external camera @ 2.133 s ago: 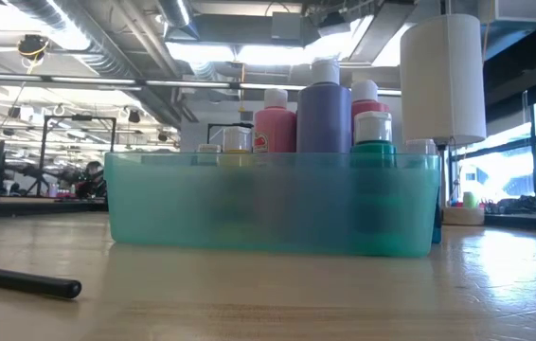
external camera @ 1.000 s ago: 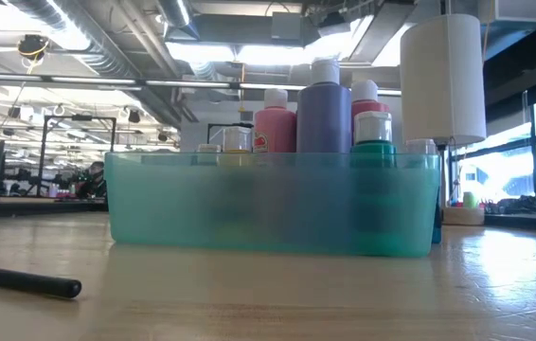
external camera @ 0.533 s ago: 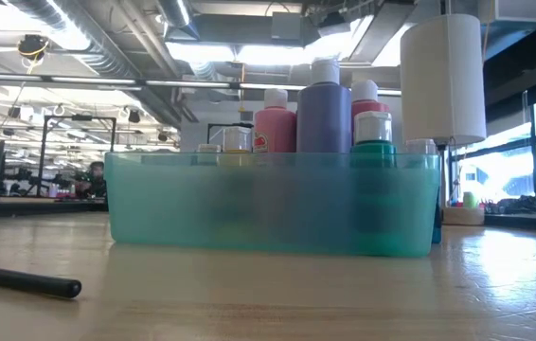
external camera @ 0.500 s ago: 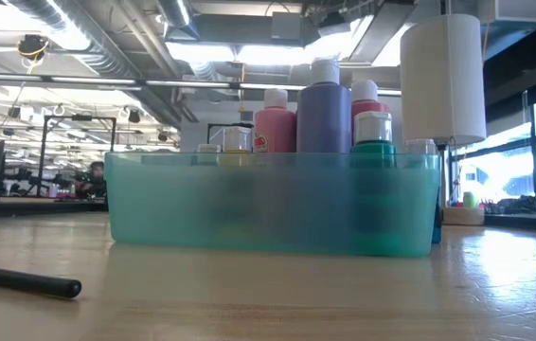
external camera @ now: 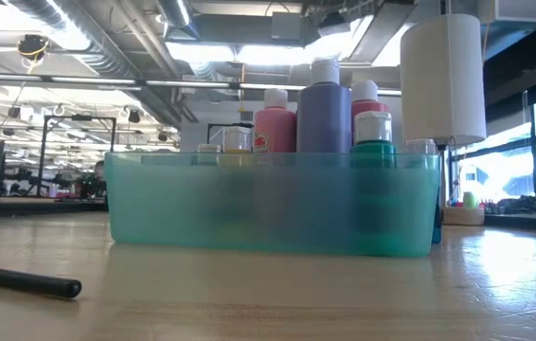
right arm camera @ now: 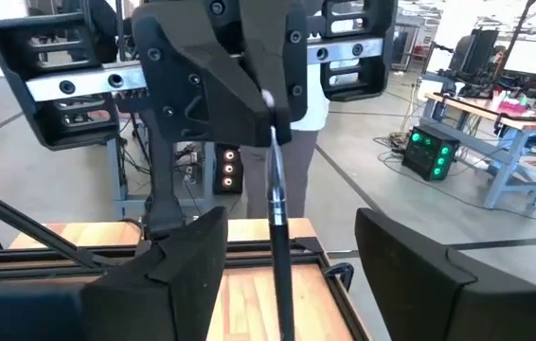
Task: Pick & Place Paint Supplies
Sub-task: Put the black eyeshadow brush into the green cup
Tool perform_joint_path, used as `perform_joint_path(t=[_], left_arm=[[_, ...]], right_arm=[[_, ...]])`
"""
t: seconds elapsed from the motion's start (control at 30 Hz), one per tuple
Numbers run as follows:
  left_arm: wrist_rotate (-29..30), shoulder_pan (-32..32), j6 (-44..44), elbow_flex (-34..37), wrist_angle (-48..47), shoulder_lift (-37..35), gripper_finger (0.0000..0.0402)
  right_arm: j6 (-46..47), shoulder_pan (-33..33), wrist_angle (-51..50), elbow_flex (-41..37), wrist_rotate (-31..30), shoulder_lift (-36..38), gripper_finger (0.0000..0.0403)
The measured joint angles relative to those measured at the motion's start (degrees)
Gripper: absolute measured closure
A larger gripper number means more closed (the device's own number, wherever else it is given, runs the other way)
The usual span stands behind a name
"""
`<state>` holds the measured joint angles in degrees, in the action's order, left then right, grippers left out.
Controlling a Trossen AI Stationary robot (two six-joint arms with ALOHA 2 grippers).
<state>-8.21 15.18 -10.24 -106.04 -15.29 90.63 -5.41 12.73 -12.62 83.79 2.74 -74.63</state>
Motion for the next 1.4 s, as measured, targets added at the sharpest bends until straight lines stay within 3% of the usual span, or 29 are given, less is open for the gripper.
perform_joint_path(t=[0.53, 1.23, 1.4], left_arm=[[0.0, -0.02, -0.57, 0.0, 0.02, 0.0, 0.04], [0.02, 0.0, -0.17, 0.0, -1.34, 0.0, 0.04], [2.28, 0.0, 0.04, 0.0, -2.09, 0.0, 0.04]], right_arm=[[-0.24, 0.0, -0.41, 0.0, -0.2, -0.41, 0.0182], [-0.15, -0.02, -0.6, 0.0, -0.09, -0.48, 0.035], [-0.17, -0.02, -1.16, 0.0, -0.01, -0.48, 0.0387]])
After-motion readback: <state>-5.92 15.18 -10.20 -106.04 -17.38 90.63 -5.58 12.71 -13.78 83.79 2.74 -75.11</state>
